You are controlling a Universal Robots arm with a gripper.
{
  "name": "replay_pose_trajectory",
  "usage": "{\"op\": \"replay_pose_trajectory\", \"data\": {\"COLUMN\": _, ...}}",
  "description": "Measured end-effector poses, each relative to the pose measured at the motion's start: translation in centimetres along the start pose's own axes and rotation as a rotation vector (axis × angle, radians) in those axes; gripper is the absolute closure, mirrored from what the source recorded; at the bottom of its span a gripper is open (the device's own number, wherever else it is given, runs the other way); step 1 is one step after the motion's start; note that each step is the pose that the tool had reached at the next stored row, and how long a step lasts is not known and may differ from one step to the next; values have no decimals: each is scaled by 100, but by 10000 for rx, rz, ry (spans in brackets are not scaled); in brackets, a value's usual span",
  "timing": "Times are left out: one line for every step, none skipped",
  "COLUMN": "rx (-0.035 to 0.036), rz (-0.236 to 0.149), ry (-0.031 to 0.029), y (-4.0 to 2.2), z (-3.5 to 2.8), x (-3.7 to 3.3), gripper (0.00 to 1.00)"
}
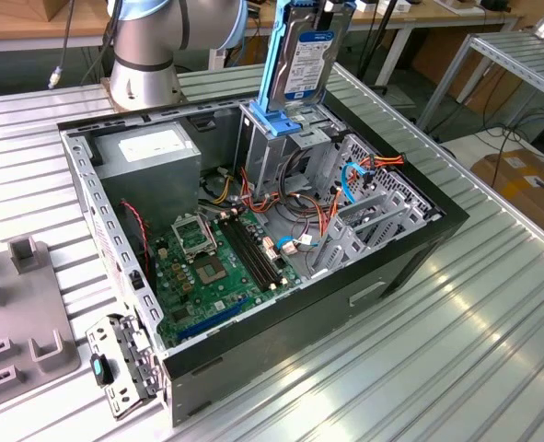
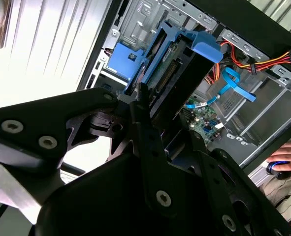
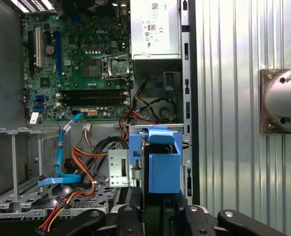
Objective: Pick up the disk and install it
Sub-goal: 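Pick up the disk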
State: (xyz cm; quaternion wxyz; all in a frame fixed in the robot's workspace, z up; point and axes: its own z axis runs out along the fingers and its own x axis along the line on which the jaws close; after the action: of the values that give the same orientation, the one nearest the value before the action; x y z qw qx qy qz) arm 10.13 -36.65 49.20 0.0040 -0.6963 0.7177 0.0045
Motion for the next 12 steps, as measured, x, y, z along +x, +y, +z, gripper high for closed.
{"op": "replay_pose_trajectory", "data": {"rx": 0, "rz": 0, "ry": 0, "y": 0, "z": 0, "x": 8, "gripper": 65}}
{"op": "replay_pose_trajectory", "data": {"rx": 0, "rz": 0, "ry": 1, "y": -1, "z": -1, "x": 17, "gripper": 65}}
{"op": "replay_pose_trajectory", "data": {"rx": 0, "rz": 0, "ry": 1, "y": -1, "z": -1, "x": 26, "gripper": 65}}
{"op": "replay_pose_trajectory", "data": {"rx": 0, "rz": 0, "ry": 1, "y": -1, "z": -1, "x": 33, "gripper": 65}}
{"op": "replay_pose_trajectory", "data": {"rx": 0, "rz": -1, "ry": 0, "y": -1, "z": -1, "x": 39, "gripper": 65}}
{"op": "replay_pose_trajectory", "data": {"rx": 0, "rz": 0, "ry": 0, "y": -1, "z": -1, "x": 45, "gripper": 65}}
{"op": "replay_pose_trajectory", "data": {"rx": 0, "rz": 0, "ry": 0, "y": -2, "z": -1, "x": 49, "gripper": 65}}
{"op": "replay_pose_trajectory", "data": {"rx": 0, "rz": 0, "ry": -1, "y": -2, "z": 0, "x": 56, "gripper": 65}}
{"op": "replay_pose_trajectory", "data": {"rx": 0, "rz": 0, "ry": 0, "y": -2, "z": -1, "x": 60, "gripper": 65}}
{"op": "replay_pose_trajectory", "data": {"rx": 0, "rz": -1, "ry": 0, "y": -2, "z": -1, "x": 65, "gripper": 65}}
{"op": "replay_pose_trajectory", "data": {"rx": 0, "rz": 0, "ry": 0, "y": -2, "z": -1, "x": 70, "gripper": 65}}
{"op": "replay_pose_trajectory", "data": {"rx": 0, "rz": 0, "ry": 1, "y": -2, "z": -1, "x": 73, "gripper": 65}}
